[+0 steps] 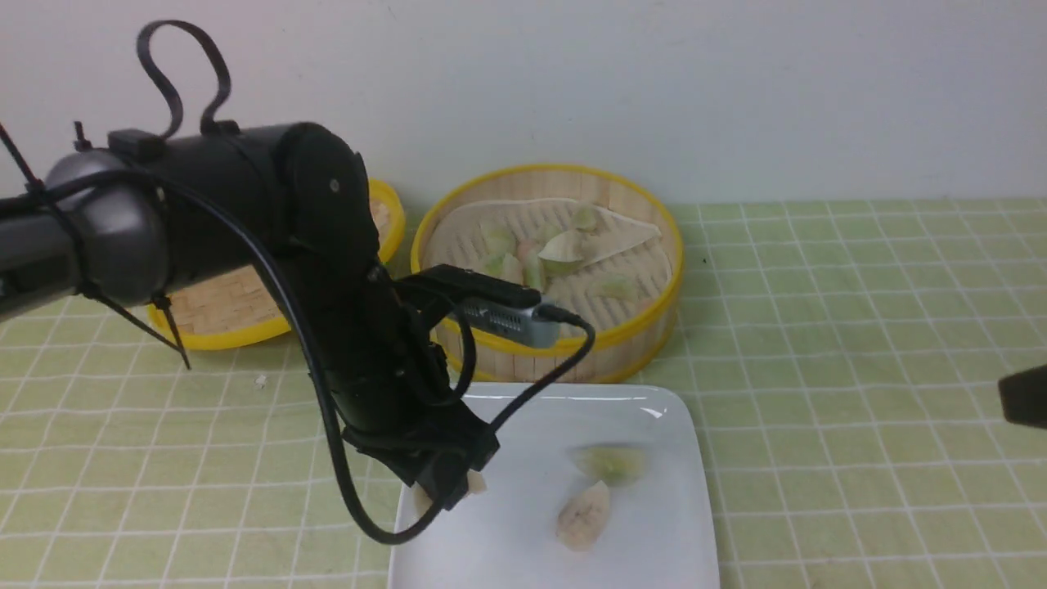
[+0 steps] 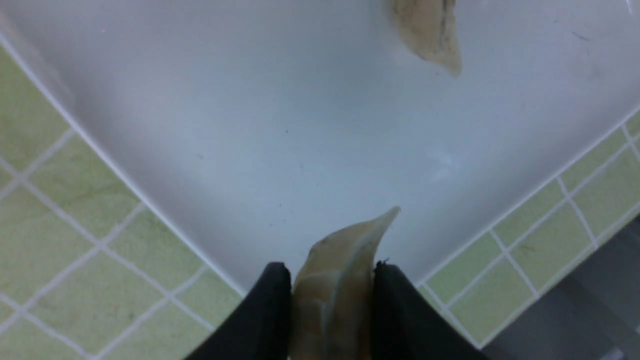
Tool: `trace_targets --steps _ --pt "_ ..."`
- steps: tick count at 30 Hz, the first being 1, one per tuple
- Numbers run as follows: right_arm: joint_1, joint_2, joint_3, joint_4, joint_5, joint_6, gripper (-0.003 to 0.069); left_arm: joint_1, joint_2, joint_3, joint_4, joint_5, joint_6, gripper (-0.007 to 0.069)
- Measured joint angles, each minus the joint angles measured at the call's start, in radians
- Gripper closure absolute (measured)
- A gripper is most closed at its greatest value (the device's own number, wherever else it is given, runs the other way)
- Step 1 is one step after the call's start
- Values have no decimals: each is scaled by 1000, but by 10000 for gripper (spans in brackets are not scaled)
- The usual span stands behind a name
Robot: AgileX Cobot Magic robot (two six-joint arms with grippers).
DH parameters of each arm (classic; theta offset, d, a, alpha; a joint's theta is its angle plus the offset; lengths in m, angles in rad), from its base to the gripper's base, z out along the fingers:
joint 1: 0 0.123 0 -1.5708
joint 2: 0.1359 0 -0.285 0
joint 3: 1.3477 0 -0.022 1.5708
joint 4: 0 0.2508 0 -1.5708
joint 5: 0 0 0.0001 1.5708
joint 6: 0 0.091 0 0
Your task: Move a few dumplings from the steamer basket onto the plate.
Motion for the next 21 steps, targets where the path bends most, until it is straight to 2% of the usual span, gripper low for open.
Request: trace_targets --steps 4,7,10,13,15,21 --pt "1 128 -85 76 16 -83 673 -41 33 0 16 -55 2 415" --pt "6 249 -174 135 46 -127 673 -63 64 0 19 -70 2 284" --pt "38 341 -257 126 55 -171 673 -66 78 0 20 -80 2 169" --pt "80 426 -336 106 55 -191 673 -66 75 -1 23 -80 1 136" --pt "122 517 -419 90 49 -201 671 -66 53 -4 27 -80 -12 176" --pt "212 821 -710 78 63 -240 618 -60 -168 -2 52 -76 -66 561"
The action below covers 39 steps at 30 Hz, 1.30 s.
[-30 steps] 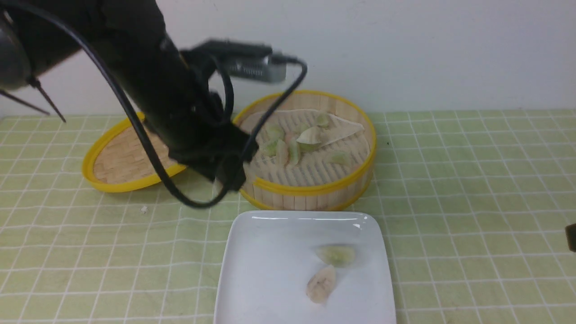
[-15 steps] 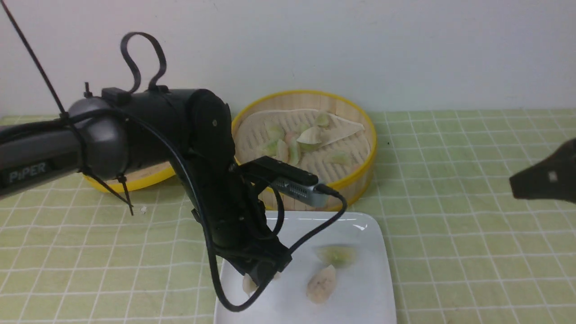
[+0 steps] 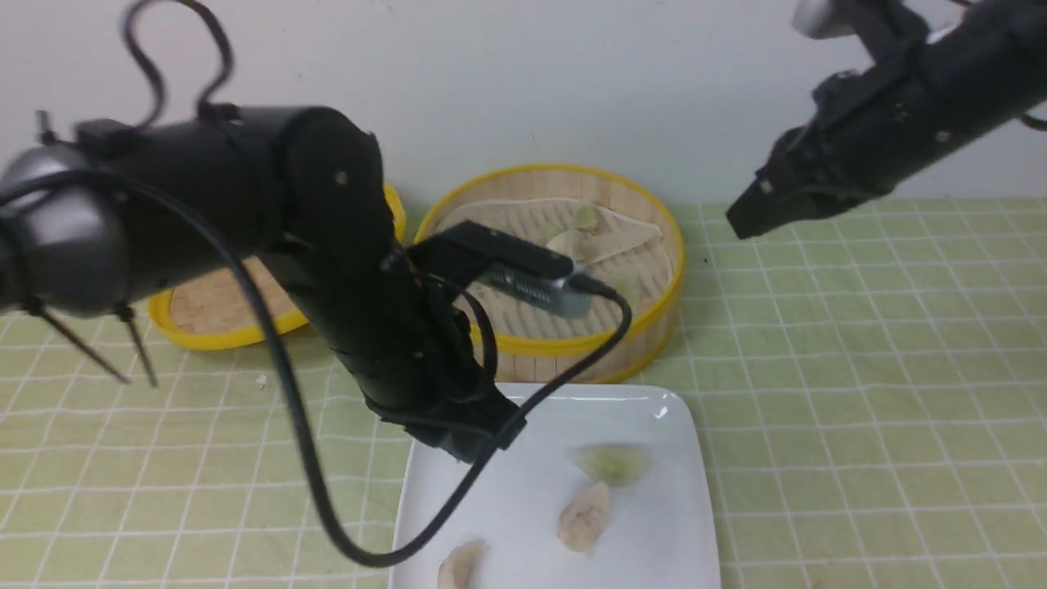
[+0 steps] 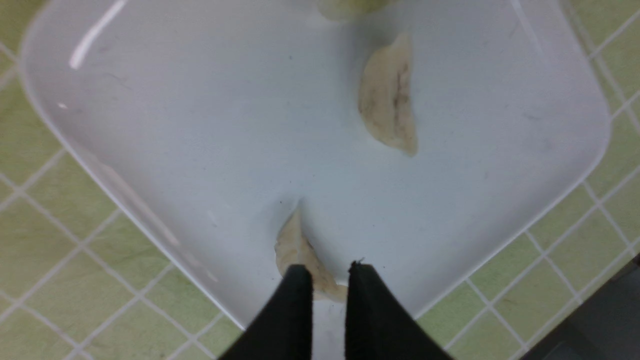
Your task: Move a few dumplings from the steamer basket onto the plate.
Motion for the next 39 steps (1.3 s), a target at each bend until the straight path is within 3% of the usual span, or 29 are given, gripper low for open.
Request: trace_targets --steps 3,12,18,24,27,32,33,39 --pt "29 141 -145 -27 6 -3 546 1 -158 27 6 5 -32 622" --pt "96 464 -419 -207 -18 -7 265 1 -537 179 -5 24 -81 631" --pt "120 616 -521 -262 -86 0 181 1 -700 245 12 27 -150 631" --pt "136 694 -537 -273 -156 33 188 1 -754 265 60 34 -207 631" --pt "147 699 -544 -288 -174 45 234 1 -758 266 71 39 -214 631" --pt "183 701 -565 -389 -164 137 522 1 -758 270 77 53 -215 631" --pt "189 701 -582 -423 -135 169 543 1 -758 270 77 53 -215 631" --pt "196 664 -732 -478 11 288 536 1 -758 270 86 53 -215 631"
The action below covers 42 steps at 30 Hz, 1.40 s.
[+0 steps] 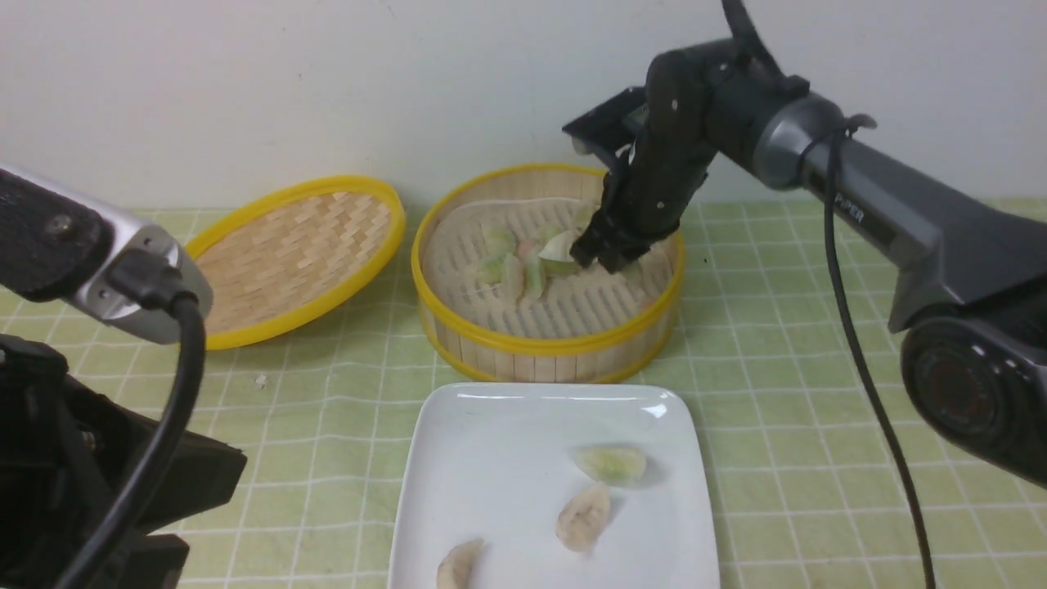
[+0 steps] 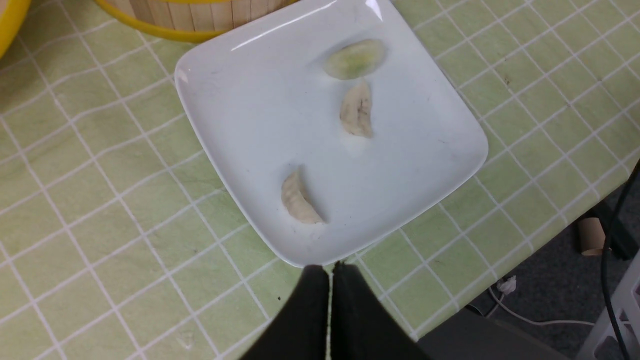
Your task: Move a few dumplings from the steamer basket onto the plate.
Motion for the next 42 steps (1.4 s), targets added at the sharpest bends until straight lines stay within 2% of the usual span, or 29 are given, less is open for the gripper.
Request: trace_targets --steps 4,8,14,17,20,23,28,31,38,41,42 --pt "0 -102 -18 86 9 45 536 0 0 0 6 -1 0 631" --pt "12 -276 90 171 9 54 536 0 0 0 8 -1 0 631" --pt "102 -608 541 186 9 58 536 0 0 0 10 3 3 631" --pt "153 -698 743 192 5 63 536 0 0 0 10 3 10 631" --pt "200 -749 969 196 -91 88 536 0 0 0 10 3 17 631" --pt "214 -748 1136 198 -220 167 536 0 0 0 11 3 19 631" --pt "214 -696 1252 183 -356 255 527 0 0 0 12 3 24 631" --pt "214 -658 1259 187 -393 269 481 0 0 0 12 3 25 631" --pt "214 -625 1239 188 -405 301 126 0 0 1 13 2 26 631" --pt "214 -653 1183 163 -318 307 79 0 0 1 13 2 26 631" --pt "214 -676 1164 149 -289 307 87 0 0 1 13 2 26 631"
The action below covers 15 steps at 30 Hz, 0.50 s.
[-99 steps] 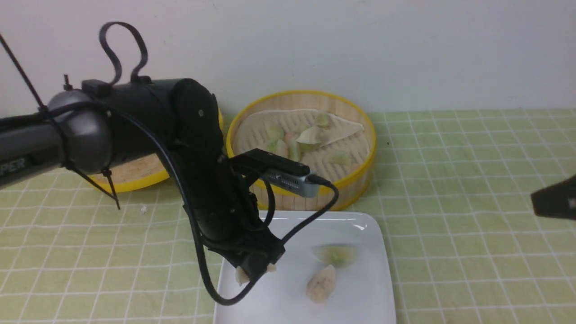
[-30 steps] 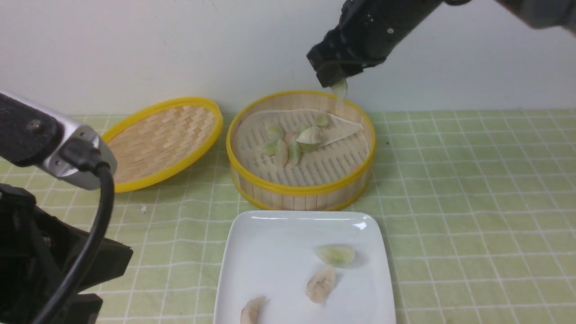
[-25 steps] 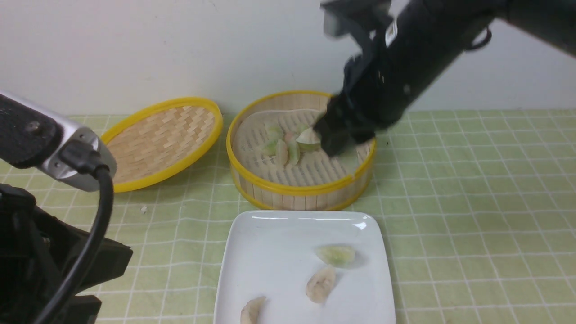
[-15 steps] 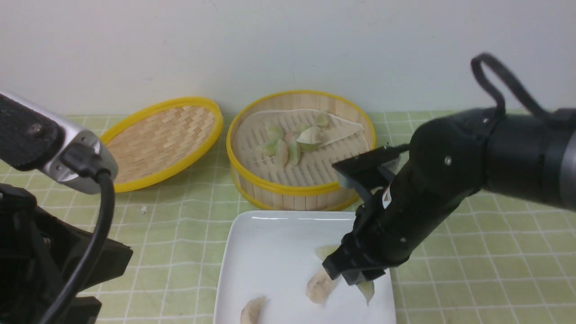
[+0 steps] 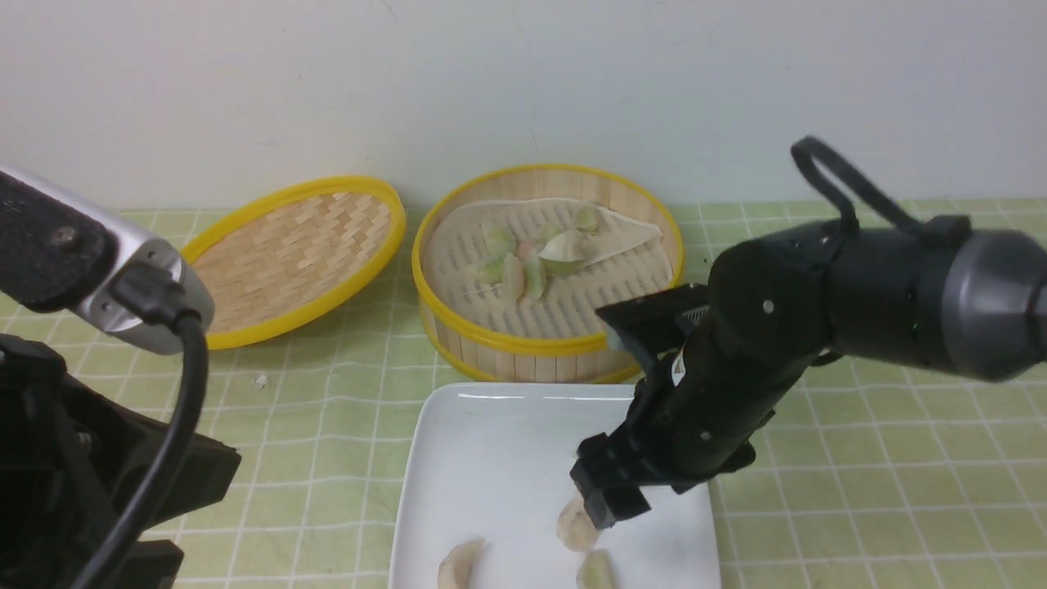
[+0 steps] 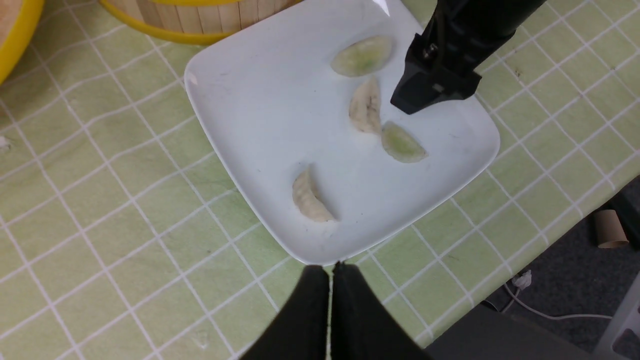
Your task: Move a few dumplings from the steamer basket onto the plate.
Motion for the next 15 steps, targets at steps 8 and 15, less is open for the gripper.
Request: trace_targets --steps 8,15 --pt "0 -408 -72 -125 180 86 459 0 0 0 1 -6 0 631" --pt "0 -841 -44 -244 163 140 662 0 0 0 1 -39 0 631"
